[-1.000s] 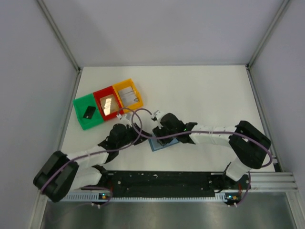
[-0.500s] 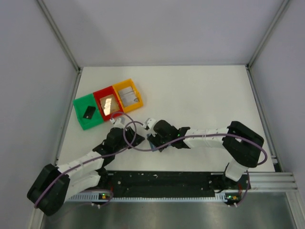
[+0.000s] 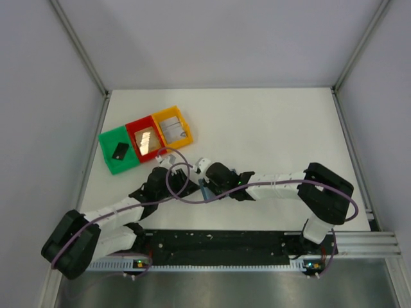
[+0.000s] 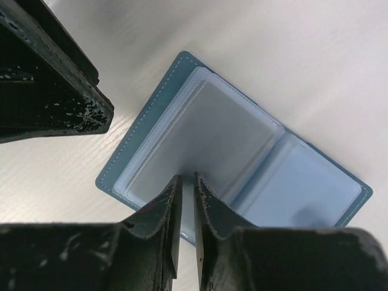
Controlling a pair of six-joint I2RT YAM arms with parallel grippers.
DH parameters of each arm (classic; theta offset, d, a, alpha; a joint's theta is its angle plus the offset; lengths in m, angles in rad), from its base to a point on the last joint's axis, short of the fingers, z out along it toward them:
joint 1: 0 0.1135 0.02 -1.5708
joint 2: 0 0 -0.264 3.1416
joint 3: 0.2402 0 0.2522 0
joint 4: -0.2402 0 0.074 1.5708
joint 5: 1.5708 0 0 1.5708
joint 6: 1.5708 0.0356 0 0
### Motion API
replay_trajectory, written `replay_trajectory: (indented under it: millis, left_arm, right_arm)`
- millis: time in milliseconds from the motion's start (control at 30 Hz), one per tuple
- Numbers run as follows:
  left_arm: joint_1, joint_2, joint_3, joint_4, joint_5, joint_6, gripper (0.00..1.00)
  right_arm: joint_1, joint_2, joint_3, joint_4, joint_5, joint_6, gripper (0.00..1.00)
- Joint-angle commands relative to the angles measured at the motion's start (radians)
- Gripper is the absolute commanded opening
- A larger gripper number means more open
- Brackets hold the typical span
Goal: Take the credit cards out of the card holder
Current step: Remove the credit card from the card holder.
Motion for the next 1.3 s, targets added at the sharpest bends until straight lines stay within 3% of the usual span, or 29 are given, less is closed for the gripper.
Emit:
replay_trajectory:
  millis: [0, 167, 433, 667, 1033, 1267]
  left_arm:
    - [0.0, 0.04, 0.057, 0.081, 0.063, 0.014, 0.38]
    - [-0.001, 0.072, 0.07, 0.105, 0.06, 0.009, 0.38]
    - [0.0, 0.09, 0.072, 0.117, 0.058, 0.009, 0.38]
    - [-0.001, 0.098, 0.074, 0.116, 0.066, 0.017, 0.38]
    - [0.0, 0.099, 0.074, 0.122, 0.08, 0.019, 0.38]
    - [-0.001, 0.089, 0.069, 0.114, 0.083, 0.014, 0.38]
  right_arm:
    - [0.007, 0.027, 0.006, -0.021, 0.06, 0.001, 0.1]
    - [0.007, -0.015, 0.021, -0.021, 0.007, 0.0, 0.17]
    - [0.011, -0.052, 0.044, -0.05, -0.021, -0.004, 0.53]
    - [0.013, -0.044, 0.042, -0.041, -0.045, 0.001, 0.65]
    - [0.013, -0.006, 0.027, -0.033, 0.008, 0.001, 0.67]
    - [0.014, 0.004, -0.01, -0.016, 0.024, -0.001, 0.58]
